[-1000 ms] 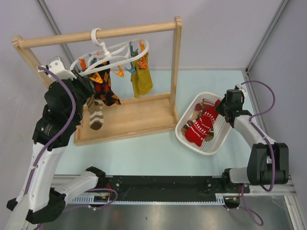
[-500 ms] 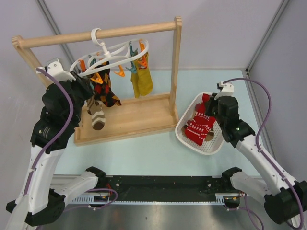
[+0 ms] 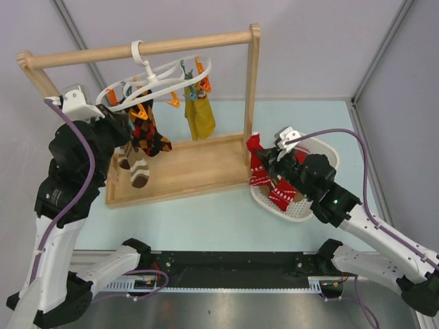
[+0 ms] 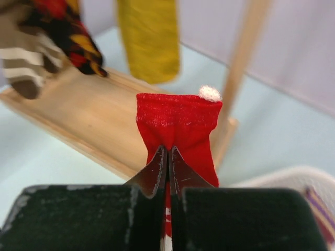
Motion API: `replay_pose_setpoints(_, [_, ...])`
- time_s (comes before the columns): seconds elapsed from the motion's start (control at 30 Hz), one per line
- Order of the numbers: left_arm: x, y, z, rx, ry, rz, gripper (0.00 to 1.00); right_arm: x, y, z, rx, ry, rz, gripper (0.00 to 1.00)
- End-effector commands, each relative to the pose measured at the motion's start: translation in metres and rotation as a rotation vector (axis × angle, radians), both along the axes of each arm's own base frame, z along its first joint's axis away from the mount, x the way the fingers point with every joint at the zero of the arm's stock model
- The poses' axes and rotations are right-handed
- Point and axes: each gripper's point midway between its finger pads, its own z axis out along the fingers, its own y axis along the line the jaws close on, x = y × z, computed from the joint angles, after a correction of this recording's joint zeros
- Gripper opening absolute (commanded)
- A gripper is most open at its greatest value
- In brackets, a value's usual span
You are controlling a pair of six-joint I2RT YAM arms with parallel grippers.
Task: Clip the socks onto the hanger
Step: Pick up the sock from the bin, then clamp the sock onto the hanger.
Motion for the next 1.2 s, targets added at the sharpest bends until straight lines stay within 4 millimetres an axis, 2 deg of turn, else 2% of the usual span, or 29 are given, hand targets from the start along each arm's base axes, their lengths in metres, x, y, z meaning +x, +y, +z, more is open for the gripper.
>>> replay_pose_setpoints(0.0, [-0.011, -0.006, 0.005, 0.026, -0.001, -0.073, 0.21, -0.027, 0.044, 0.070, 0.075, -0.260, 0.183, 0.00])
replay_pose_setpoints(0.03, [-0.012, -0.010, 0.006, 0.024, -0.002, -0.097, 0.20, -0.026, 0.056, 0.072, 0.076, -0.273, 0.205, 0.00])
replay_pose_setpoints(0.07, [-0.012, -0.012, 0.008, 0.018, -0.009, -0.109, 0.21, -0.036, 0.070, 0.074, 0.069, -0.295, 0.250, 0.00])
replay_pose_setpoints(0.17, [-0.013, -0.023, 0.009, 0.001, -0.014, -0.165, 0.20, -0.041, 0.099, 0.074, 0.063, -0.337, 0.296, 0.00])
replay_pose_setpoints(0.2, [-0.013, -0.026, 0.009, -0.003, -0.015, -0.179, 0.20, -0.048, 0.109, 0.075, 0.054, -0.360, 0.318, 0.00])
replay_pose_setpoints(0.23, [-0.014, -0.028, 0.009, -0.009, -0.016, -0.192, 0.20, -0.047, 0.120, 0.075, 0.056, -0.376, 0.322, 0.00])
replay_pose_setpoints(0.37, [-0.014, -0.042, 0.009, -0.035, -0.012, -0.258, 0.20, -0.051, 0.148, 0.077, 0.058, -0.438, 0.345, 0.00])
replay_pose_setpoints(0.57, [-0.014, -0.049, 0.011, -0.049, -0.017, -0.294, 0.20, -0.054, 0.191, 0.083, 0.047, -0.521, 0.396, 0.00])
replay_pose_setpoints(0.83, [-0.015, -0.049, 0.011, -0.059, -0.034, -0.296, 0.20, -0.051, 0.231, 0.095, 0.078, -0.562, 0.458, 0.00])
replay_pose_setpoints(0.9, [-0.015, -0.050, 0.009, -0.062, -0.037, -0.297, 0.20, -0.049, 0.241, 0.091, 0.073, -0.557, 0.474, 0.00])
replay_pose_setpoints(0.97, [-0.014, -0.050, 0.005, -0.066, -0.037, -0.298, 0.20, -0.049, 0.246, 0.098, 0.089, -0.563, 0.484, 0.00])
replay_pose_setpoints(1.17, [-0.012, -0.054, 0.000, -0.077, -0.046, -0.309, 0.20, -0.044, 0.263, 0.100, 0.091, -0.561, 0.499, 0.00])
